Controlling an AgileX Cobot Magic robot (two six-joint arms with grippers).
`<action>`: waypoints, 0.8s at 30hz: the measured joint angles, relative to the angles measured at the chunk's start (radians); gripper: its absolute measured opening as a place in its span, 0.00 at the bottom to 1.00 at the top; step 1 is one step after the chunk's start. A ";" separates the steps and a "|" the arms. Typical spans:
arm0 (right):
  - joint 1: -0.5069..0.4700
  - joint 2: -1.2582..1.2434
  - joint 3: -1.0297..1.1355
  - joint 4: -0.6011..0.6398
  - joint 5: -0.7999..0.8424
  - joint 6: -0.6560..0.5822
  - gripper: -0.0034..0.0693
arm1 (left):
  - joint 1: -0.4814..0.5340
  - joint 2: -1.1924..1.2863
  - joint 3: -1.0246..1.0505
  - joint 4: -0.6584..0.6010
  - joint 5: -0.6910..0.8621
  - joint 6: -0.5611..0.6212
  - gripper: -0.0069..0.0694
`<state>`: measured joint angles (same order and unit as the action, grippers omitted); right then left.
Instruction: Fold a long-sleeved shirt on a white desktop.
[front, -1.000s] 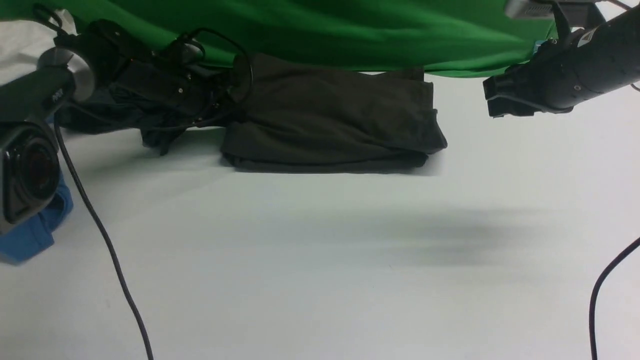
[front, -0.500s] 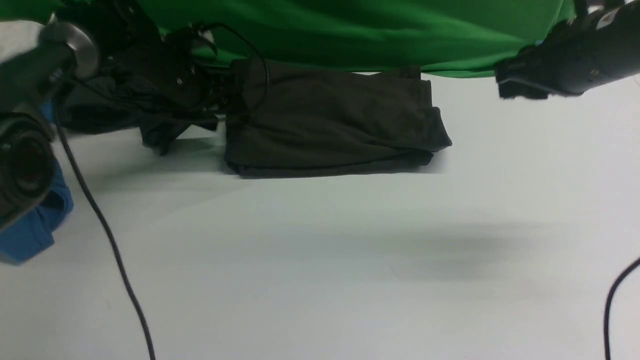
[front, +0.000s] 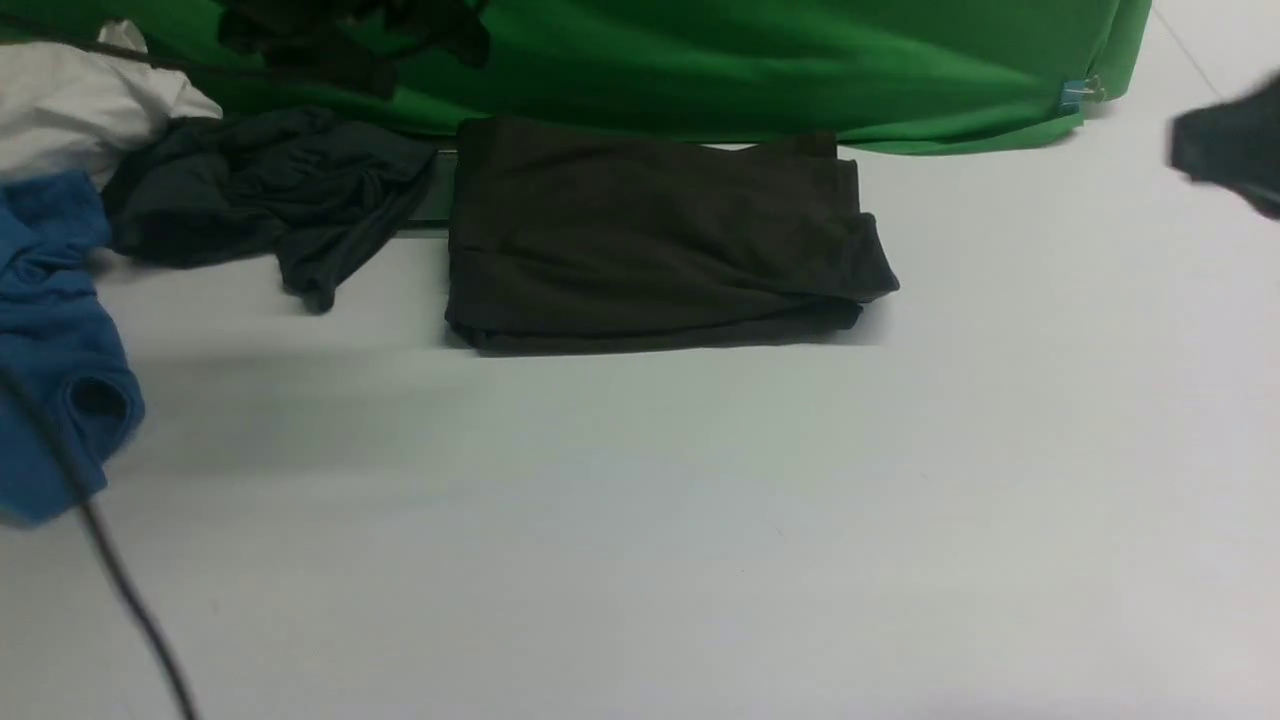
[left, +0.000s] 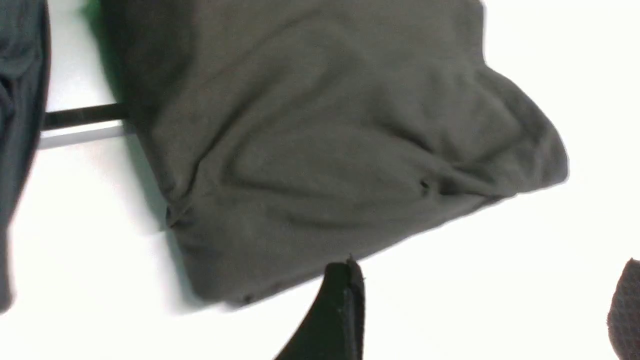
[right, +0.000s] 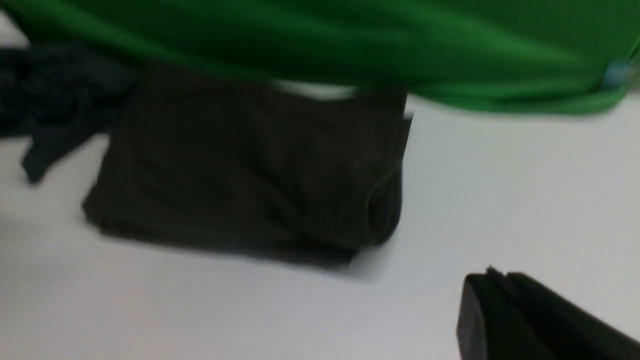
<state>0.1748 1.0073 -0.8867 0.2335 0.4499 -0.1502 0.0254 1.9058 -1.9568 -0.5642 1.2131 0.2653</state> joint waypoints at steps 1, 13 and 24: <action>0.000 -0.081 0.076 0.000 -0.075 -0.017 0.07 | 0.000 -0.078 0.050 0.018 0.000 0.012 0.99; 0.000 -0.632 0.583 0.001 -0.669 0.025 0.11 | 0.001 -0.805 0.752 0.038 -0.050 0.052 0.70; 0.000 -0.689 0.618 0.001 -0.693 0.036 0.20 | 0.001 -1.520 1.278 0.092 -0.081 0.059 0.11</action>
<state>0.1748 0.3187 -0.2687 0.2345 -0.2431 -0.1139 0.0266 0.3855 -0.6791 -0.4725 1.1319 0.3246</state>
